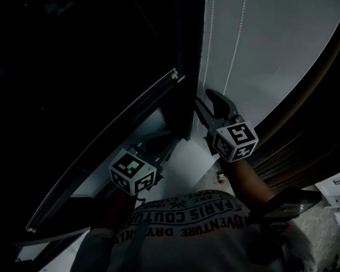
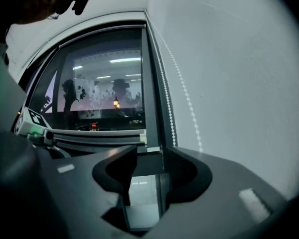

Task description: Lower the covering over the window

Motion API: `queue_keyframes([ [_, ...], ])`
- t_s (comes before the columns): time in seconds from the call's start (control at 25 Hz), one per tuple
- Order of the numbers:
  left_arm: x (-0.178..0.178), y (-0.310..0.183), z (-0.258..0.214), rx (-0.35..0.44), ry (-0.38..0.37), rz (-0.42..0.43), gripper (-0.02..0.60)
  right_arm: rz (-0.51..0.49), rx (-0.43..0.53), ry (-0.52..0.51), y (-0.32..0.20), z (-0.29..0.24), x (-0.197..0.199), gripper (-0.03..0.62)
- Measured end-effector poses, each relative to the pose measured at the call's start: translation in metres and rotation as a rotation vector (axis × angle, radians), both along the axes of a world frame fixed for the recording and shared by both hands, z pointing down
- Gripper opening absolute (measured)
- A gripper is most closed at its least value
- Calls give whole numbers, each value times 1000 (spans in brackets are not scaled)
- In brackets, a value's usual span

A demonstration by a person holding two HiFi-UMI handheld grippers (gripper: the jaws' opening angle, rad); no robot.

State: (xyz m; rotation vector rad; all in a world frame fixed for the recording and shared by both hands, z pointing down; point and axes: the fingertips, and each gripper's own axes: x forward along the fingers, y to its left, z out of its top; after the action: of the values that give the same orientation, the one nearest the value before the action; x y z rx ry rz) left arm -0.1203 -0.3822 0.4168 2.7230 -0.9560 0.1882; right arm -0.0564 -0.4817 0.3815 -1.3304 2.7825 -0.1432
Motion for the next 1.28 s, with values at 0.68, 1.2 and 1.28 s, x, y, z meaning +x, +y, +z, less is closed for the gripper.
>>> queue_keyframes([
  [0.68, -32, 31, 14, 16, -42, 6, 2, 183, 41, 87, -69, 4, -19, 152],
  [1.2, -40, 51, 7, 10, -6, 19, 2, 163, 53, 60, -34, 2, -16, 8],
  [1.28, -39, 57, 2, 16, 4, 23, 2, 133, 53, 53, -18, 1, -17, 8],
])
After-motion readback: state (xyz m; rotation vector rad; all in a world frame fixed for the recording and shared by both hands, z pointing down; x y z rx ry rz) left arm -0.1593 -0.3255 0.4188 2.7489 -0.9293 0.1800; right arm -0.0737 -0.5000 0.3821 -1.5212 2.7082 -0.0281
